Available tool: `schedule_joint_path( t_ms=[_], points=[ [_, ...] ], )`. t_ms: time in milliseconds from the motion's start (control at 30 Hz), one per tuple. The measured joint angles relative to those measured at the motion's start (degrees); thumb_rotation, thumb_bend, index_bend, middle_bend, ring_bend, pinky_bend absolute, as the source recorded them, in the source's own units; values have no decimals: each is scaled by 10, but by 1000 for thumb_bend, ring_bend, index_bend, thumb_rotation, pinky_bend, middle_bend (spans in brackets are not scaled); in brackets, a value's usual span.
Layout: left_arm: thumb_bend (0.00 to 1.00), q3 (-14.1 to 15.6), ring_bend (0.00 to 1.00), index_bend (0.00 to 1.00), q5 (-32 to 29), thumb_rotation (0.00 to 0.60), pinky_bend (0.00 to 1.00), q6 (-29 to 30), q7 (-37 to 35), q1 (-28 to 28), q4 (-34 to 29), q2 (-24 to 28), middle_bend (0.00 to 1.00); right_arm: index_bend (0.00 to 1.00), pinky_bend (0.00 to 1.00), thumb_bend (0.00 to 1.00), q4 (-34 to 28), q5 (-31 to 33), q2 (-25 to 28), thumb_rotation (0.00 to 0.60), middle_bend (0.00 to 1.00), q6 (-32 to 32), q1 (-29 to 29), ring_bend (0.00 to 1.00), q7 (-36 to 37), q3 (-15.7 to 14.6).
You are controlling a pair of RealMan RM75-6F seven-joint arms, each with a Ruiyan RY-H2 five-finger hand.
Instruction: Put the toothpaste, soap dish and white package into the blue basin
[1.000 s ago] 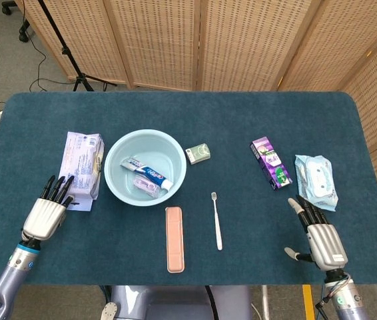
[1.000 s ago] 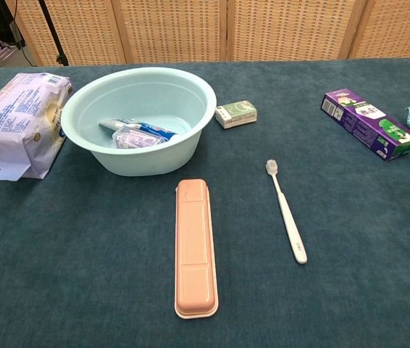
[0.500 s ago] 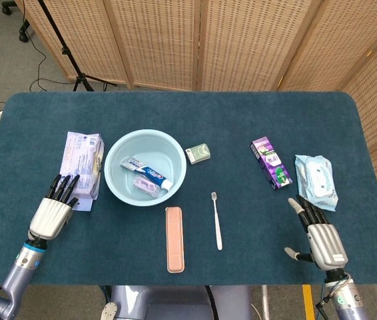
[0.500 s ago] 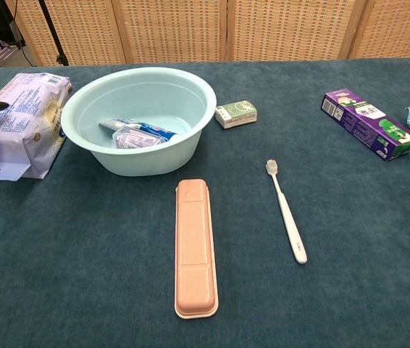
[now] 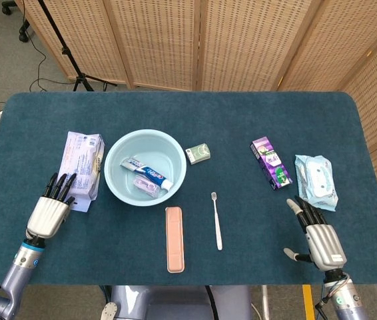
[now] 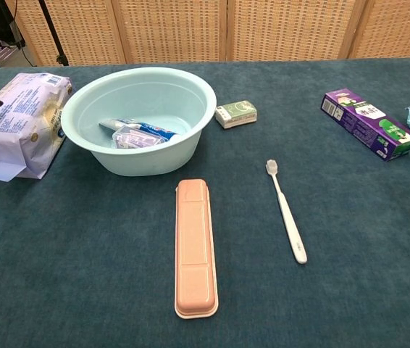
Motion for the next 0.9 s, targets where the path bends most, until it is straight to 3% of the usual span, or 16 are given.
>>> schedule_joint_path(
  t_ms=[467,900],
  points=[
    [512,-5,25,730,-6,600,25,16,-3,-6,-3,2,97,29,81,92,1,-3,0,600,0,-1,0,0,2,0],
    [515,-14,28,754,-8,600,25,34,11,-17,-34,21,97,29,81,89,0,-5,3,600,0,1,-1,0,7,2]
  ],
)
